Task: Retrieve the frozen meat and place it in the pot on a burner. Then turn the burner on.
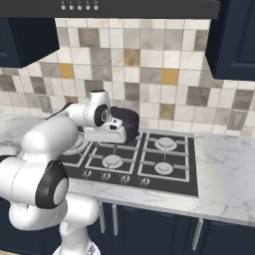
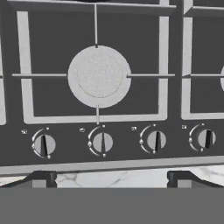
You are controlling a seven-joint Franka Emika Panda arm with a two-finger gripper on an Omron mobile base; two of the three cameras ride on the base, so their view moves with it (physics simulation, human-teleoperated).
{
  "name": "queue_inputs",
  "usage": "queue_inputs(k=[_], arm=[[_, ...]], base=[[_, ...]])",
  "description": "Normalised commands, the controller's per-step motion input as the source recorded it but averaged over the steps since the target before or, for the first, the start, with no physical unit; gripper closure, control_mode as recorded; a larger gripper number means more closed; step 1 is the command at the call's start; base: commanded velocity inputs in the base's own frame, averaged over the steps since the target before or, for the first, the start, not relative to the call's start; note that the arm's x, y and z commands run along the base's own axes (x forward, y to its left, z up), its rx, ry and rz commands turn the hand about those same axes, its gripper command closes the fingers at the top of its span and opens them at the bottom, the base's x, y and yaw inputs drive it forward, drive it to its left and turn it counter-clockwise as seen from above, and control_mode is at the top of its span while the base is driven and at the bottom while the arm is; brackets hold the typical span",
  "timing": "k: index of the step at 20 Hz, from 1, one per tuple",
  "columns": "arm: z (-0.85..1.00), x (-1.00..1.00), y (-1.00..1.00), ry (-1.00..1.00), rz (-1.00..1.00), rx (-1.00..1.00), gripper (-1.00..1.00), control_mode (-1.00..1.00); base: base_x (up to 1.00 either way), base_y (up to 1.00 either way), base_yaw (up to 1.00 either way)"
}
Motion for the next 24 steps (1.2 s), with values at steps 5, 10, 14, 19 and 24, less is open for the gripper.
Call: queue_inputs(k=[5,10,14,19,24], arm=[[0.00,0.00,0.00,0.00,0.00,0.00,-1.00,-1.00],[-0.01,-0.10,0.01,0.02,0.00,0.00,-1.00,-1.00],[-0.15,-0.30,0.15,0.01,0.00,0.01,-1.00,-1.00],[-0.15,-0.35,0.21,-0.01,0.00,0.03,-1.00,-1.00],[-0.11,-0.03,-0.01,0.00,-0.02,0.00,-1.00,-1.00]], base=[[0.00,0.00,0.00],[0.00,0.00,0.00],[0.00,0.00,0.00],[0.00,0.00,0.00],[0.00,0.00,0.00]])
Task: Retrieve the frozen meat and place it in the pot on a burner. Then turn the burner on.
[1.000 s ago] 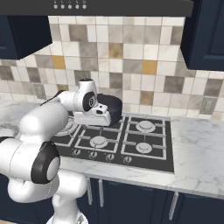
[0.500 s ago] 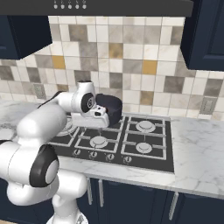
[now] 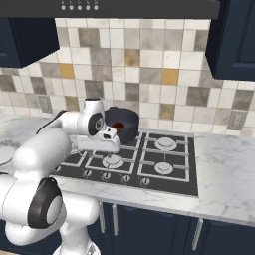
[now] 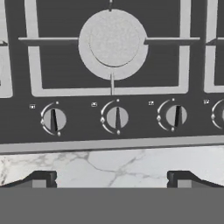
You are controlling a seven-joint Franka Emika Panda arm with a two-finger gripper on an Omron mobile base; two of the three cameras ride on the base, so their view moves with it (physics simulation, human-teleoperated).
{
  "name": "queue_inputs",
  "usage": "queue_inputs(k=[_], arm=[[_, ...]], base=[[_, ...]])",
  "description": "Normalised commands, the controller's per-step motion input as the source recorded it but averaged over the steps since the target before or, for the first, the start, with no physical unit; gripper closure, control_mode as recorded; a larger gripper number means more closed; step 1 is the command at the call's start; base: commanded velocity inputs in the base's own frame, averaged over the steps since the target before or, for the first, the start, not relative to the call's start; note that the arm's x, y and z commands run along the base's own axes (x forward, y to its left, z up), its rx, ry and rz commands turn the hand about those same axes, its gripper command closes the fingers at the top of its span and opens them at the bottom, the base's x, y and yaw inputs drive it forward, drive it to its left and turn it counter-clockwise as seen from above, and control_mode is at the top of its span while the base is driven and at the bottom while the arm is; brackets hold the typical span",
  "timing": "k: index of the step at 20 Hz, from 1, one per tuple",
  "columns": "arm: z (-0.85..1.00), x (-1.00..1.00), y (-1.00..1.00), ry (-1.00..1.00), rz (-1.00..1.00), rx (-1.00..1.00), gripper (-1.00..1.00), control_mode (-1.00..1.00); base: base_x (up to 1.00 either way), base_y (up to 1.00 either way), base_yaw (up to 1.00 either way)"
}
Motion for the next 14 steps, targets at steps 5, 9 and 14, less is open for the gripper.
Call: queue_inputs(k=[5,9,14], arm=[[-0.28,0.00,0.00,0.00,-0.01,0.00,-1.00,-1.00],[-0.27,0.03,-0.01,0.00,0.00,0.00,-1.00,-1.00],[-0.19,0.03,-0.12,0.00,0.00,0.00,-1.00,-1.00]], base=[[0.00,0.00,0.00],[0.00,0.00,0.00],[0.00,0.00,0.00]])
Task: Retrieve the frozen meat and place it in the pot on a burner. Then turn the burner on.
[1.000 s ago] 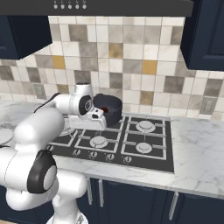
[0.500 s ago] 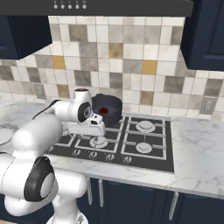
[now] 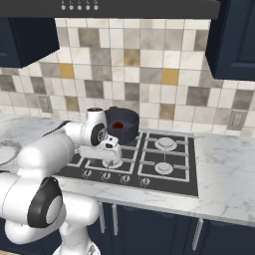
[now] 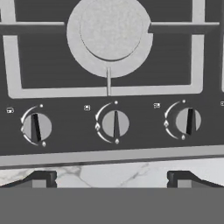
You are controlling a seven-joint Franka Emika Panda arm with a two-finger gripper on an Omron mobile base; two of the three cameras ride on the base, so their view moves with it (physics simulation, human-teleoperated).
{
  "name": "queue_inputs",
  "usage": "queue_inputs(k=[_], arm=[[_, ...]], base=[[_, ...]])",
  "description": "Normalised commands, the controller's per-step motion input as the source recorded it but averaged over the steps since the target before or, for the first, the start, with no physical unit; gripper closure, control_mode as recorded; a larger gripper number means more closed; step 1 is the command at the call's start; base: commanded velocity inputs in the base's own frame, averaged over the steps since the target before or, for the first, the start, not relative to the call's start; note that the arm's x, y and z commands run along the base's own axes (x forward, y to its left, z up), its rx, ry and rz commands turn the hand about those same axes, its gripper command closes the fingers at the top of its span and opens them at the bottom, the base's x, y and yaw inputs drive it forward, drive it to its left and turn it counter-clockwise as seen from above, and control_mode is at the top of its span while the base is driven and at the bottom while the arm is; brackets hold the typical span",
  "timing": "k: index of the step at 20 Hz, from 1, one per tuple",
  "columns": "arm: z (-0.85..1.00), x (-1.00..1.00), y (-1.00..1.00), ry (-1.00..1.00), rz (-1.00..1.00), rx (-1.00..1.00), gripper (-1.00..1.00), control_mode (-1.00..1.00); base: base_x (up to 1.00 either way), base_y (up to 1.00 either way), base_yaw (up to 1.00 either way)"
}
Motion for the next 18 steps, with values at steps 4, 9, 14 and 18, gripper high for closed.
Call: queue_inputs(k=[4,9,14,18], arm=[[-0.19,0.04,-0.12,0.00,0.00,0.00,-1.00,-1.00],[-0.33,0.06,0.00,0.00,-0.01,0.00,-1.00,-1.00],[-0.32,0.13,0.00,0.00,-0.02,0.00,-1.00,-1.00],[-0.20,0.13,0.00,0.00,-0.01,0.00,-1.00,-1.00]], base=[[0.00,0.00,0.00],[0.00,0.00,0.00],[0.00,0.00,0.00],[0.00,0.00,0.00]])
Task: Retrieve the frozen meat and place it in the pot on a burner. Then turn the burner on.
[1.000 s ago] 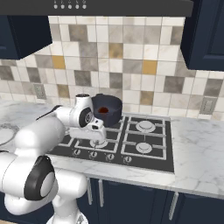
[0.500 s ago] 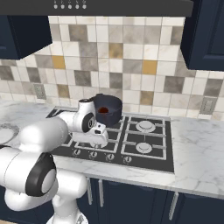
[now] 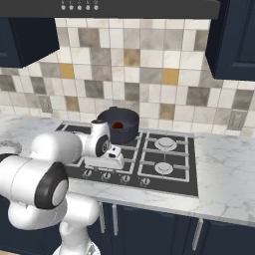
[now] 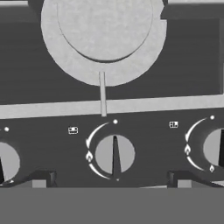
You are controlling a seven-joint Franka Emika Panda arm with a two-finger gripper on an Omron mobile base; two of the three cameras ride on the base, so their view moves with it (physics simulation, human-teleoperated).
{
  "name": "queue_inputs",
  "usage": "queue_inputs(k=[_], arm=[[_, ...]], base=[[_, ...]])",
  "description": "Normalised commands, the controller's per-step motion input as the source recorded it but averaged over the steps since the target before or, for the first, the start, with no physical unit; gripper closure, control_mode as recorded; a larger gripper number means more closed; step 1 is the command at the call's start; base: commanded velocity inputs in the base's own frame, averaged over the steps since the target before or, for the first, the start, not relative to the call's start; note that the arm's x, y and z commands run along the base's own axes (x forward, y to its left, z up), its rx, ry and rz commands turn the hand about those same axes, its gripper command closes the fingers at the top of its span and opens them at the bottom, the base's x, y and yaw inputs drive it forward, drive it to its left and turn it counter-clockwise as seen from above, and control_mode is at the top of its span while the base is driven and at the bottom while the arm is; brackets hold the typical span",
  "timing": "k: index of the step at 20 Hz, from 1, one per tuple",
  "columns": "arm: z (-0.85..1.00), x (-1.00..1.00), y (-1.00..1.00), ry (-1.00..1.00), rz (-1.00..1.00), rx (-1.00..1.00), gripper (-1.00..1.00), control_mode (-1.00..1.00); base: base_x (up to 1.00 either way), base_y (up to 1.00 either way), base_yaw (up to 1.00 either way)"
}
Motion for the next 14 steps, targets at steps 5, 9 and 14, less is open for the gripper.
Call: queue_inputs(k=[5,9,14], arm=[[-0.14,0.06,0.00,-0.01,0.00,0.00,-1.00,-1.00],[-0.17,0.00,0.00,0.00,0.00,0.00,-1.00,-1.00],[-0.30,0.00,-0.01,0.00,0.00,0.00,-1.00,-1.00]], base=[[0.00,0.00,0.00],[0.00,0.00,0.00],[0.00,0.00,0.00]])
